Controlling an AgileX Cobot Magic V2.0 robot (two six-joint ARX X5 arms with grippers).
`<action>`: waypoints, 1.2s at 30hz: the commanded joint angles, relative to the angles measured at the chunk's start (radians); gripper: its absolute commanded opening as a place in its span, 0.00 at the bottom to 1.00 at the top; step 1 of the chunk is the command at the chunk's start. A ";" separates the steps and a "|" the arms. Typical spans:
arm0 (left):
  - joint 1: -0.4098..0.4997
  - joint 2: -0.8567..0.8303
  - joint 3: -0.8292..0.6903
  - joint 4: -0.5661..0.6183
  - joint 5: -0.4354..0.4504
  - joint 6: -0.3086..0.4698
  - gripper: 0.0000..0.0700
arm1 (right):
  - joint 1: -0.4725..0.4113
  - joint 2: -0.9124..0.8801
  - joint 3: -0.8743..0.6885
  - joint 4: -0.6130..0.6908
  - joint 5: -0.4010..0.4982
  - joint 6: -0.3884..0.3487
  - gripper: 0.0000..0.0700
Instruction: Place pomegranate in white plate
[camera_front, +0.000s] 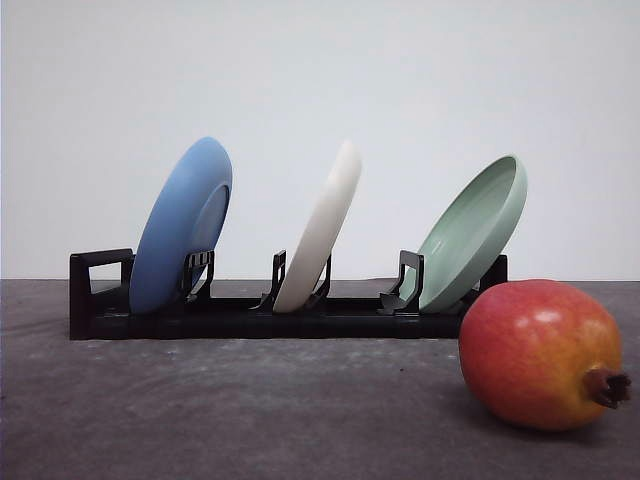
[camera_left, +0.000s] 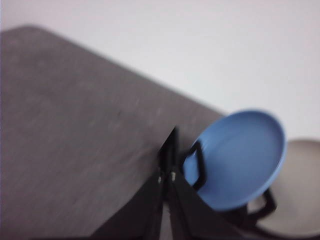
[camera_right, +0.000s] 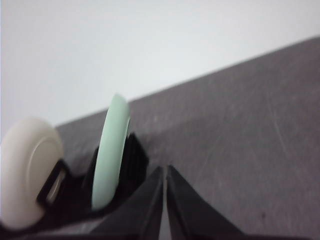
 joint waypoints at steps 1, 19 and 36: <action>-0.001 0.046 0.061 -0.067 0.015 0.042 0.00 | 0.001 0.035 0.053 -0.059 -0.026 -0.021 0.01; -0.113 0.444 0.305 -0.308 0.226 0.312 0.00 | 0.030 0.434 0.242 -0.241 -0.329 -0.217 0.01; -0.319 0.470 0.305 -0.230 0.198 0.457 0.09 | 0.266 0.463 0.242 -0.214 -0.244 -0.322 0.15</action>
